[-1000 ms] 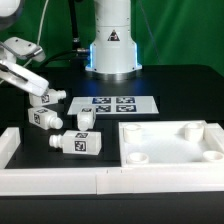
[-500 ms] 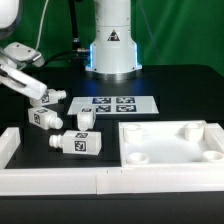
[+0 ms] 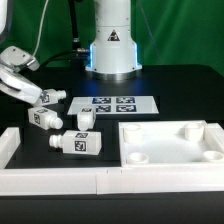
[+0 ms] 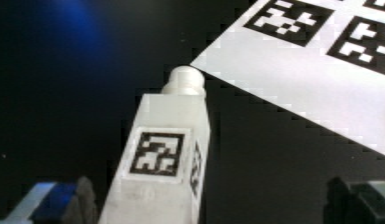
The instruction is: Assemble one leg
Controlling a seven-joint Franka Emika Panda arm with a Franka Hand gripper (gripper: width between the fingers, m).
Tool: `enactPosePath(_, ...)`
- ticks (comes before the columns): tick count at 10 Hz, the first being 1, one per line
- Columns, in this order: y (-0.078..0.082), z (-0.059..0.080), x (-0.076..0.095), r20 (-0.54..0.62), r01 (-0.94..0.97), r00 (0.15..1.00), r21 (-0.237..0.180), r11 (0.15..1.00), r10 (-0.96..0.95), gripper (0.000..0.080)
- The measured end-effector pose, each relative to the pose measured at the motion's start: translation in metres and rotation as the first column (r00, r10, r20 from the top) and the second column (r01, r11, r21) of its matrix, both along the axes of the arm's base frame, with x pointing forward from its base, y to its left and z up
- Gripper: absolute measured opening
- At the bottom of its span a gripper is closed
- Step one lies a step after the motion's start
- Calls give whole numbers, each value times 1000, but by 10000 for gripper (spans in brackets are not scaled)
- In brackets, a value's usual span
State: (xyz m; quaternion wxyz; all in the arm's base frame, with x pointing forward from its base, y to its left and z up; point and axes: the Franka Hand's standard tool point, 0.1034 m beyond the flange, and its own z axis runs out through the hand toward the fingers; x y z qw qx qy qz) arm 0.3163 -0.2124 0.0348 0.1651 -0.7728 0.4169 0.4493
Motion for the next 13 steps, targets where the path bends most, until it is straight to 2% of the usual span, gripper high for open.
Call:
enactPosePath(2,-2,-14,-11,-26,9,1000,-4,1000,-9,649)
enactPosePath(3,0,-15,-13,-22,7,1000,11,1000,-7,649)
enactPosePath(6,2,-16,-14,-13,20,1000,21,1000,-20,649)
enactPosePath(7,2,-16,-14,-13,20,1000,21,1000,-20,598)
enactPosePath(8,2,-16,-14,-13,20,1000,21,1000,-20,598)
enactPosePath(9,2,-16,-14,-13,20,1000,21,1000,-20,417)
enactPosePath(10,2,-16,-14,-13,20,1000,21,1000,-20,417)
enactPosePath(11,2,-15,-14,-14,19,1000,22,1000,-19,280)
enactPosePath(13,2,-15,-14,-14,19,1000,22,1000,-19,281)
